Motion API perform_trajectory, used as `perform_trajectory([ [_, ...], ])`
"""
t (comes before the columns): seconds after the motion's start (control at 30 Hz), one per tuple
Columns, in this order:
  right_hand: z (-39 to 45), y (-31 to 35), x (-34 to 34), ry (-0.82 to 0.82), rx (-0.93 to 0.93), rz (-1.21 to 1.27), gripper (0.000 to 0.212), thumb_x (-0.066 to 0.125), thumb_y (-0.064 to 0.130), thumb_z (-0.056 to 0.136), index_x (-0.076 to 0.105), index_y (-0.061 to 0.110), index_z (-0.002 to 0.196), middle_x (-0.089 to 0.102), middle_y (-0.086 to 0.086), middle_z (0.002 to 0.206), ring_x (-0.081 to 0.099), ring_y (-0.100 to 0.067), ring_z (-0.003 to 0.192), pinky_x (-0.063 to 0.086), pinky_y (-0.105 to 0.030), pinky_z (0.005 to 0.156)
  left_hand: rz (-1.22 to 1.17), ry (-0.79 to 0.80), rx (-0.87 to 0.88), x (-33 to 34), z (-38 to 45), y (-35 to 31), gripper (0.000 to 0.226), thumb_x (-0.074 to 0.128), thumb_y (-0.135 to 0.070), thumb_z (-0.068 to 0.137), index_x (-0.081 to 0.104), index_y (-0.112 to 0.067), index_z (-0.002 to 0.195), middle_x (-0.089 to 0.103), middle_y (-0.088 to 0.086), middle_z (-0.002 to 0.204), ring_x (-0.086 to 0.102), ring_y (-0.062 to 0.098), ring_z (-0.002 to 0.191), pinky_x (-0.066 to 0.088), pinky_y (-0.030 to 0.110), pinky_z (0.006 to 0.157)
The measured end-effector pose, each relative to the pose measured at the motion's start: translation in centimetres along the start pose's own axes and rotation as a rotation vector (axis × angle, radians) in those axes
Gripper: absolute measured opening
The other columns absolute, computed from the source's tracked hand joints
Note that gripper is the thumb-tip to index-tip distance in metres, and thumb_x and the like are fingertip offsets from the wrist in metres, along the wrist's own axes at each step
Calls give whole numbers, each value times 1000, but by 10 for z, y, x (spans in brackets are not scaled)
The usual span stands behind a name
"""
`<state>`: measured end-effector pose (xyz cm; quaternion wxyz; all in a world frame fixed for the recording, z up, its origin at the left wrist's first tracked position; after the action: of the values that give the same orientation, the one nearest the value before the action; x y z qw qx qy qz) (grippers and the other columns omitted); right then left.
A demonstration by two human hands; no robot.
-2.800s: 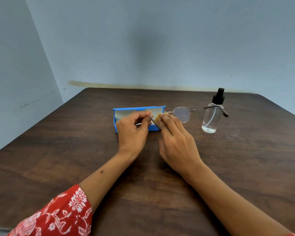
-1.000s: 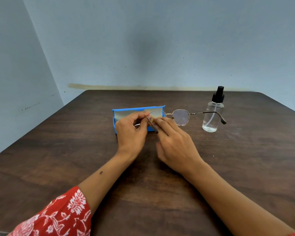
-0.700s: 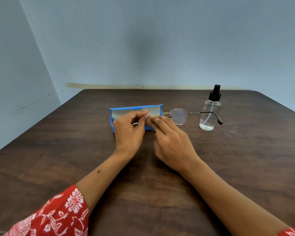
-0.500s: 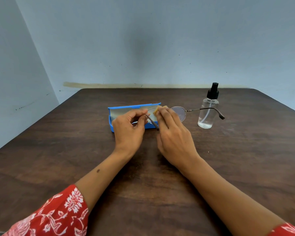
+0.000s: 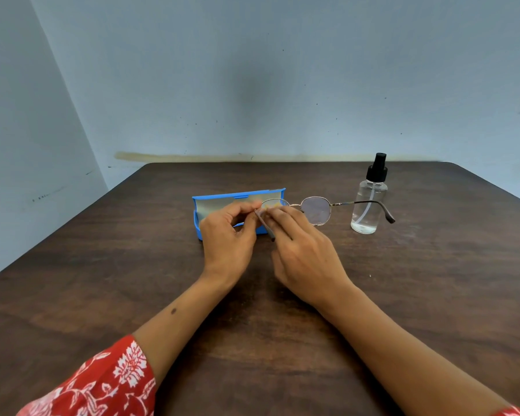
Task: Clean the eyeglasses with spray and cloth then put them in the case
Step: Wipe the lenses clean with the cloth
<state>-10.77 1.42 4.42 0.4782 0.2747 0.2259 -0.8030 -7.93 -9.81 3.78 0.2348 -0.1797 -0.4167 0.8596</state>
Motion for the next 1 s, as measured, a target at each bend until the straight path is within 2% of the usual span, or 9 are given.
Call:
perform_trajectory([
  [0.13, -1, -17, 3, 25, 121, -90, 52, 66, 0, 69, 57, -11, 119, 59, -23, 120, 54, -36, 118, 45, -37, 99, -41, 39, -12, 6, -2, -1, 21, 69, -4, 81, 70, -17, 96, 73, 2, 87, 70, 12, 85, 58, 37, 80],
  [0.33, -1, 0, -1, -17, 1, 40, 47, 41, 3, 75, 62, -7, 115, 63, -18, 115, 59, -32, 110, 44, -35, 98, -4, 11, -12, 1, 0, 1, 18, 68, -3, 82, 72, -16, 94, 72, -4, 86, 69, 10, 84, 58, 34, 79],
  [0.43, -1, -6, 0, -13, 39, 0, 43, 50, 1, 75, 61, -8, 116, 62, -20, 116, 58, -34, 112, 46, -37, 96, -21, 33, -10, 4, -1, -1, 20, 67, -2, 82, 71, -17, 96, 72, -2, 87, 70, 10, 85, 58, 33, 79],
  [0.5, -1, -15, 2, 5, 108, -60, 48, 57, 1, 73, 57, -11, 119, 59, -23, 121, 54, -36, 118, 46, -39, 98, -58, 45, -37, 7, -2, 0, 22, 68, -1, 82, 70, -18, 95, 73, 0, 87, 70, 11, 85, 58, 34, 79],
  [0.57, -1, -17, 2, 16, 117, -81, 51, 52, 3, 72, 56, -11, 121, 58, -23, 123, 53, -36, 119, 45, -37, 99, -64, 45, -43, 7, -2, 1, 22, 68, -1, 81, 70, -18, 94, 73, 0, 87, 70, 11, 85, 58, 35, 79],
  [0.7, -1, -3, 0, -9, 22, 13, 45, 44, 3, 75, 62, -6, 116, 63, -16, 116, 57, -30, 112, 44, -34, 97, -33, 29, -14, 4, 0, 3, 19, 69, -4, 82, 71, -18, 94, 73, -1, 87, 70, 13, 84, 59, 37, 77],
  [0.8, -2, -6, 0, -8, 38, -15, 43, 50, 2, 75, 61, -7, 116, 63, -18, 116, 57, -32, 112, 45, -35, 97, -45, 29, -19, 4, 0, 4, 20, 69, -4, 82, 71, -19, 95, 73, 1, 88, 70, 15, 85, 58, 39, 79],
  [0.9, -2, -22, 2, 18, 151, -97, 52, 61, 1, 73, 54, -11, 123, 57, -23, 124, 52, -36, 121, 43, -38, 101, -92, 39, -49, 8, -2, 4, 21, 69, -4, 81, 70, -21, 93, 73, 3, 87, 71, 15, 85, 58, 39, 79],
  [1.0, -1, -17, 3, 19, 117, -82, 50, 52, 3, 74, 55, -11, 122, 57, -22, 124, 52, -35, 120, 43, -36, 102, -121, 59, -79, 10, -2, 7, 25, 67, -1, 82, 71, -23, 91, 73, 1, 85, 71, 15, 85, 58, 39, 81],
])
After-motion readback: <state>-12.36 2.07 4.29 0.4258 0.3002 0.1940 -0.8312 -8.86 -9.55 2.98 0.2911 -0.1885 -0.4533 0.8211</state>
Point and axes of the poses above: each hand's wrist, its own z-axis towards the middle knuckle, its own x-axis out of the palm, y = z × x, the point moved 10 cm from there along z, towards the middle knuckle
